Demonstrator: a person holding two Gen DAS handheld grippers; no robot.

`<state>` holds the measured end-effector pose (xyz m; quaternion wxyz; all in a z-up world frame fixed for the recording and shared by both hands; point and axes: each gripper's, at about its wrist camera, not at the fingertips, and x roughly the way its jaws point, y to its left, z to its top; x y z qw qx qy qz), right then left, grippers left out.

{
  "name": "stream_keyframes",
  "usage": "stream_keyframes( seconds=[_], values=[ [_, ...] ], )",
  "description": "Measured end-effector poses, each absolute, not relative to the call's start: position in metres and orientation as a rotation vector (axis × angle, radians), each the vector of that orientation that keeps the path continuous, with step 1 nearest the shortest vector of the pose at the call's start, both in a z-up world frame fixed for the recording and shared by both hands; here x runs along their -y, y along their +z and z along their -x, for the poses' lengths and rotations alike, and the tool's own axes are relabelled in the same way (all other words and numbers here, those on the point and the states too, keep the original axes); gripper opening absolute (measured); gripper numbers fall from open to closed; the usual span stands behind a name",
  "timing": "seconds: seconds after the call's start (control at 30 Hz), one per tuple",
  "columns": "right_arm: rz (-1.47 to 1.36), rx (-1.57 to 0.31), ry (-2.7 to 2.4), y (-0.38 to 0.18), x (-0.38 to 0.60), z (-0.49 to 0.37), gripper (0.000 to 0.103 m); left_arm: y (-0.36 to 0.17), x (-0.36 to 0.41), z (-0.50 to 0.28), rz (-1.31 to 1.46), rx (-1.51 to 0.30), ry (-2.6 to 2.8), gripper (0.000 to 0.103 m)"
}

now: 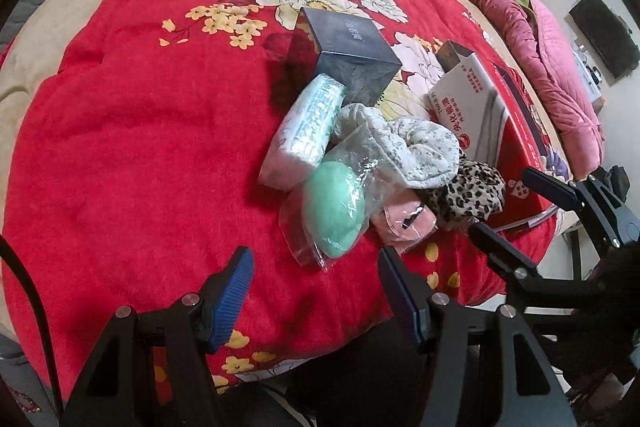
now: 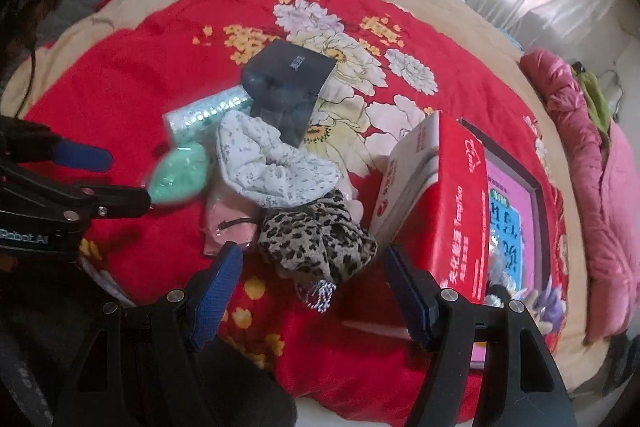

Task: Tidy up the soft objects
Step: 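Grasp the bagged green soap with the left tool while the right tool grasps the leopard scarf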

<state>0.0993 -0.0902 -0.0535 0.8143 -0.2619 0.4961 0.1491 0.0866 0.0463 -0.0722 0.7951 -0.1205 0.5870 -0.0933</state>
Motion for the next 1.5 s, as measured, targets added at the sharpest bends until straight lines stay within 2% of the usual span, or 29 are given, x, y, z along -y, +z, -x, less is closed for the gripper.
stream_keyframes(
  seconds=[0.23, 0.5, 0.7, 1.03, 1.2, 1.27, 1.5],
  values=[
    [0.682, -1.085, 0.306, -0.075, 0.076, -0.107, 0.074, -0.081, -0.043, -0.098, 0.266, -1.282, -0.217, 0.064],
    [0.732, -1.121, 0.306, -0.096, 0.073, -0.115, 0.038, -0.094, -0.038, -0.111, 0.278, -1.312, -0.219, 0.064],
    [0.563, -1.102, 0.312, -0.081, 0.090, -0.123, 0.018, -0.103, -0.036, -0.120, 0.290, -1.325, -0.211, 0.064],
    [0.383, -1.080, 0.328, -0.055, 0.110, -0.116, 0.016, -0.110, -0.034, -0.131, 0.307, -1.331, -0.198, 0.063],
    [0.331, -1.058, 0.327, -0.042, 0.119, -0.113, 0.016, -0.109, -0.031, -0.132, 0.314, -1.325, -0.233, 0.044],
    [0.309, -1.049, 0.324, -0.036, 0.122, -0.112, 0.016, -0.108, -0.031, -0.131, 0.324, -1.319, -0.248, 0.041],
    [0.275, -1.015, 0.310, -0.019, 0.129, -0.108, 0.016, -0.099, -0.034, -0.123, 0.388, -1.290, -0.299, 0.040]
  ],
)
